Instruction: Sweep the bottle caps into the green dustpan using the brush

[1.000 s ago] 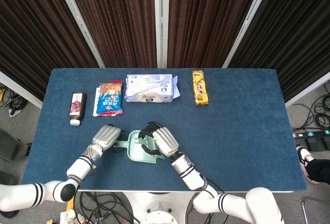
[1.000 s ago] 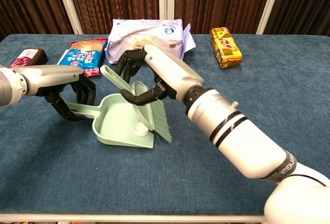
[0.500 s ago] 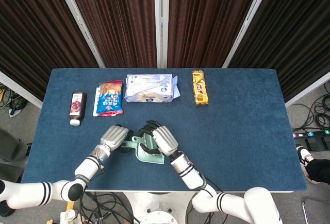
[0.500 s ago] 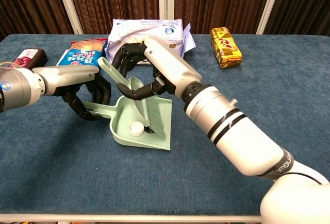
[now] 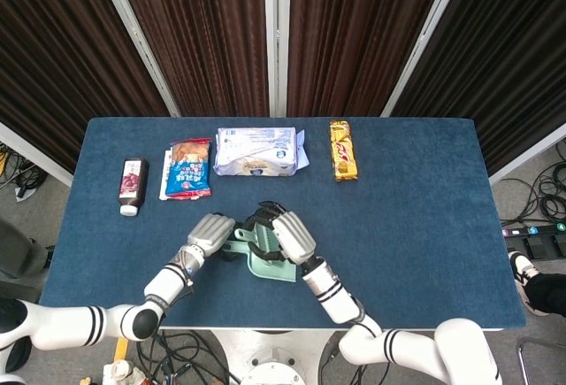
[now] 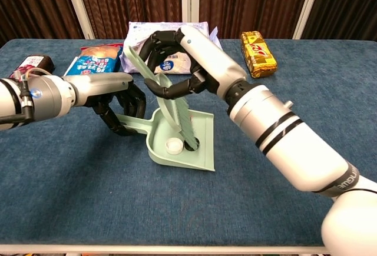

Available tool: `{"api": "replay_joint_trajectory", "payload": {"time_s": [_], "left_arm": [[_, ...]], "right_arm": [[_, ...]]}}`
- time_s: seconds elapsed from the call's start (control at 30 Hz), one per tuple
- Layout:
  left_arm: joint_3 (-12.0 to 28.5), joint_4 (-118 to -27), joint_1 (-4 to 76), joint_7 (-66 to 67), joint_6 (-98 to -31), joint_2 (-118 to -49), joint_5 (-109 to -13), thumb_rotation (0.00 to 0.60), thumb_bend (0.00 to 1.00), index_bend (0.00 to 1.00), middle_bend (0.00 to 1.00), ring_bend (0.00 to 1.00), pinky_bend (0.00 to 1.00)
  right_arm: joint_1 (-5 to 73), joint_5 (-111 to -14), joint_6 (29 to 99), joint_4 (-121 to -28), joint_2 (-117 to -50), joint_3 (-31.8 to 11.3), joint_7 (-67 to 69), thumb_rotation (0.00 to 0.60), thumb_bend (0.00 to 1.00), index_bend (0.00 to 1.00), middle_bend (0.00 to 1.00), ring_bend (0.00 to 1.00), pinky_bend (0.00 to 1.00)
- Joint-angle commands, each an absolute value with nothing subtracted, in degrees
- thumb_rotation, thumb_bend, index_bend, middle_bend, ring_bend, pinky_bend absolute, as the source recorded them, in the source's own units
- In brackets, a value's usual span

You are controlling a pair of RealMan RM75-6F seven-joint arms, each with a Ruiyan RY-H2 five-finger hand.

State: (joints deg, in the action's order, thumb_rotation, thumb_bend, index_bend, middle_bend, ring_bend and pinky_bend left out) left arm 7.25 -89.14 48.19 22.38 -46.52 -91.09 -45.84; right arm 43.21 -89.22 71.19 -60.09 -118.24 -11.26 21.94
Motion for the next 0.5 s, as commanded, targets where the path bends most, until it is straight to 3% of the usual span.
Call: {"api": "replay_joint_trajectory", "payload": {"time_s": [0.03,0.27,0.5], "left_arm": [[6.99,-89.22,48.13,22.44,-47.07,-90.50,-45.74,0.600,0.36,0.59,0.57,0.39,0.25],[6.76,-88.91,46.78,18.88,-46.71,-89.10,-45.68,0.600,0.36,0.59,0.57,0.39,0.25],[6.68,-88.46,46.46,16.25,-45.53,-89.29,-46.75,0.600,0.36,0.59,0.57,0.39,0.25]], "right_arm": [[42.01,-89.85,71.86,-61.84,-116.08,-9.87,21.43,0.600,0.63,0.78,0.66,0.33,0.20],[39.76,-89.27,71.49,-63.50,-113.89,-7.70,22.02,0.600,0.63,0.78,0.66,0.33,0.20],[41.28,-88.80,70.45,-56.91,-119.55,-8.87,25.30,0.600,0.63,0.78,0.66,0.33,0.20]]}}
